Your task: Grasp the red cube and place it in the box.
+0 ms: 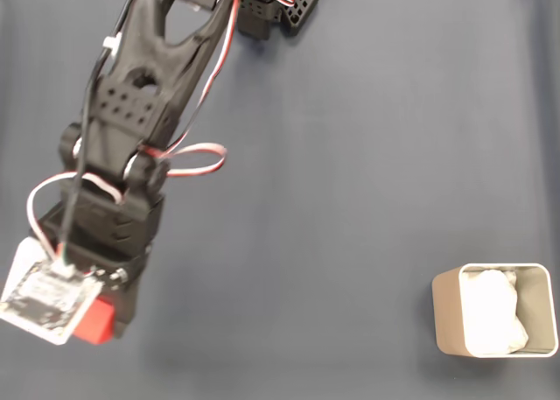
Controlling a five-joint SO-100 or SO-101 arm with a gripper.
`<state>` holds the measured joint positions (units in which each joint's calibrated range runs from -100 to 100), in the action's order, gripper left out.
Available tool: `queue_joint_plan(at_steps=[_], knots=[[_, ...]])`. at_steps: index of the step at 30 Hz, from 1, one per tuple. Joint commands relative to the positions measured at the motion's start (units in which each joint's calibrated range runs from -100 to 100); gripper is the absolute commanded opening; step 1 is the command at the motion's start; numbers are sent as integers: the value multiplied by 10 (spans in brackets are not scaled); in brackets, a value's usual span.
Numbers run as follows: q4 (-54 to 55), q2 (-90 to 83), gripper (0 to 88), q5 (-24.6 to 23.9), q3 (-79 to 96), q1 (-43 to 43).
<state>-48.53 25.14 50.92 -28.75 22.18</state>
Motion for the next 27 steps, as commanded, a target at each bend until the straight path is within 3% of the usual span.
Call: queue_joint_plan(at_steps=[1, 12, 27], knots=[[-6, -127, 0, 3, 44, -34], [-6, -294, 0, 12, 196, -164], [-6, -251, 0, 27, 134, -327]])
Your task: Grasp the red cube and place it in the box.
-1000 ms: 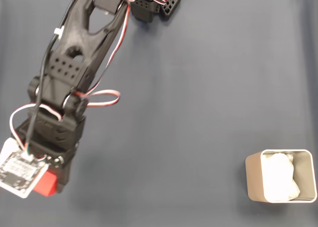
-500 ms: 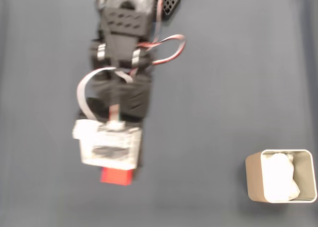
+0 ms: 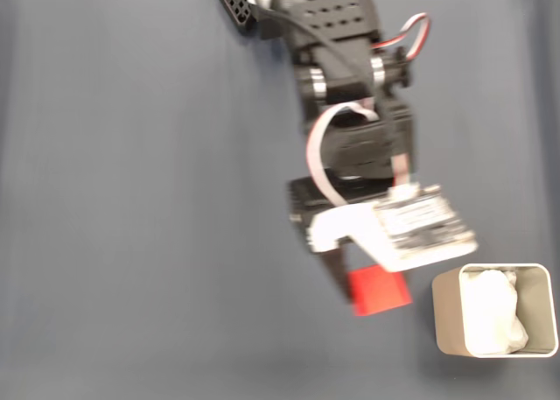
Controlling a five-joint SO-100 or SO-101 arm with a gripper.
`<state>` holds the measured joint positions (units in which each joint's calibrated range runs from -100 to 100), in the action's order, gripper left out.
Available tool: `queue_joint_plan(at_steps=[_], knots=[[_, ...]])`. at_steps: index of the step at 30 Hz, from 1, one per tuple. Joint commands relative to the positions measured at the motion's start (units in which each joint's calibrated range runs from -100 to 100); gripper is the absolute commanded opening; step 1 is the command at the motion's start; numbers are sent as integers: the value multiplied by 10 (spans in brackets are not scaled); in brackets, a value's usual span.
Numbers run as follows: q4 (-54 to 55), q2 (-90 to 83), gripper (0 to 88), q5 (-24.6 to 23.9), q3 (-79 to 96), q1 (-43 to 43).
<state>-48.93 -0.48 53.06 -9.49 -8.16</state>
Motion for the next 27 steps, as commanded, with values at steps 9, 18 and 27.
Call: queue_joint_plan(at_steps=[9, 18, 27], knots=[[-2, 87, 0, 2, -158, -76], [-3, 181, 0, 1, -265, -114], [-5, 246, 0, 4, -328, -140]])
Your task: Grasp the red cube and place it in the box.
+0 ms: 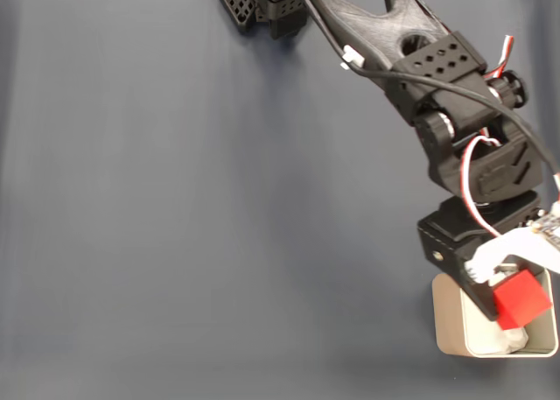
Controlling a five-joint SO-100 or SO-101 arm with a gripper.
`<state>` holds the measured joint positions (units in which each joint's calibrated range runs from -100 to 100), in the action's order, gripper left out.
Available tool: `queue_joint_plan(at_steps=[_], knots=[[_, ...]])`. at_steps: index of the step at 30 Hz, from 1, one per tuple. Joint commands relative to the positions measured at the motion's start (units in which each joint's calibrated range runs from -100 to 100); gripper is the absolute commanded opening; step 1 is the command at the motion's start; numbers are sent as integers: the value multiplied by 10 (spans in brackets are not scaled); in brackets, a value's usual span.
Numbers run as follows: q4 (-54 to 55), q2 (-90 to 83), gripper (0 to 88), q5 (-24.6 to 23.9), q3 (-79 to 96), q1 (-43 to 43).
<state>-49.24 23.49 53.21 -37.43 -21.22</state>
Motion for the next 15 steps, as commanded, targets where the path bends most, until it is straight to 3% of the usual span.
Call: queue_joint_plan(at_steps=[1, 15], knots=[[-2, 11, 0, 2, -52, -12], [-2, 47, 0, -2, -54, -24]])
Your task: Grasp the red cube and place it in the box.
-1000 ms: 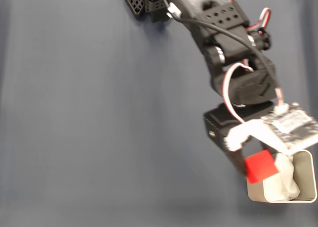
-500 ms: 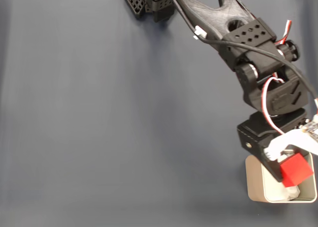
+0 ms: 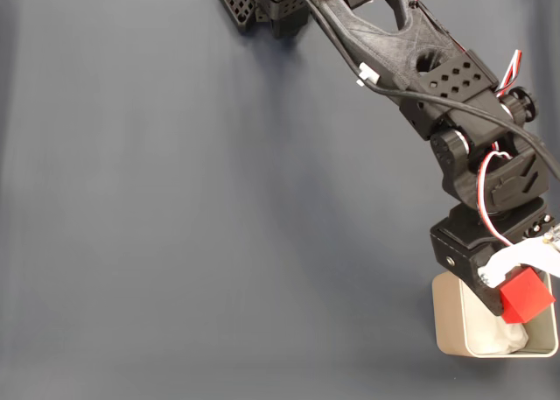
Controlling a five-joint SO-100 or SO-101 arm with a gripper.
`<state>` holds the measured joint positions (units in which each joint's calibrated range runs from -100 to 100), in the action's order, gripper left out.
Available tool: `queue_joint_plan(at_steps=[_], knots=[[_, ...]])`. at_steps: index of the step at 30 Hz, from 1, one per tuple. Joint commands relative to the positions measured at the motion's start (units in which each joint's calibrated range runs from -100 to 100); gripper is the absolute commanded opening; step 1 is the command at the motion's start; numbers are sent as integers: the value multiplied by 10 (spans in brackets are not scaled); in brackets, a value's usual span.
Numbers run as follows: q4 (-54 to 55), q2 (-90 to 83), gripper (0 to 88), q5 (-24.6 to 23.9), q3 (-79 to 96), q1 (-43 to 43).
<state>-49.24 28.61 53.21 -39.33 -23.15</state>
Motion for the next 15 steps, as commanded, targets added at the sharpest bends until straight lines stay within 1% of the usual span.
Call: queue_joint_plan(at_steps=[1, 15], knots=[[-2, -2, 0, -2, -35, -5], [9, 35, 0, -4, -66, -3]])
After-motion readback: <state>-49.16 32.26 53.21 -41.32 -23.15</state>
